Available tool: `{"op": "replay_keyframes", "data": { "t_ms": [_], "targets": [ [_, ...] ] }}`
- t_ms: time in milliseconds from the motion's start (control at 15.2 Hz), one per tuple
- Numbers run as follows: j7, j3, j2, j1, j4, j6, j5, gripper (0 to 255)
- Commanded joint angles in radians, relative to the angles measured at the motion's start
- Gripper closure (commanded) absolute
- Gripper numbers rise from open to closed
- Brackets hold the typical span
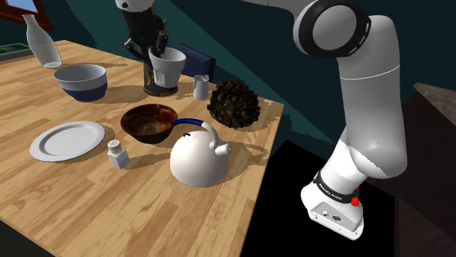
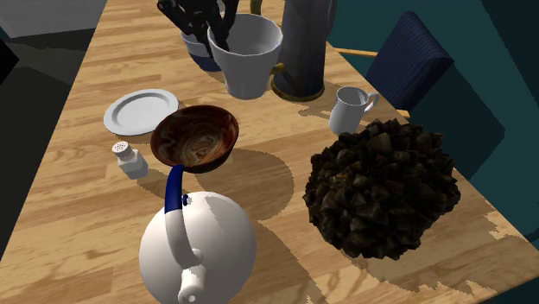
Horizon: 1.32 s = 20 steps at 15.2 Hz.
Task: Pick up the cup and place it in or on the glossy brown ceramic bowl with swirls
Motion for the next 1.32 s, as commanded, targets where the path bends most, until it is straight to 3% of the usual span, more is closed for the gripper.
{"op": "replay_keyframes", "data": {
  "t_ms": [0, 330, 528, 792, 1254],
  "targets": [
    [0.037, 0.008, 0.009, 0.035, 0.022, -0.021, -0.005, 255],
    [0.113, 0.019, 0.094, 0.146, 0.184, -0.116, -0.027, 255],
    [0.141, 0.012, 0.197, 0.233, 0.376, -0.211, -0.047, 255],
    [0.169, 0.025, 0.128, 0.198, 0.199, -0.108, -0.033, 255],
    [0.199, 0.033, 0.080, 0.166, 0.019, 0.017, -0.024, 255]
  ]
}}
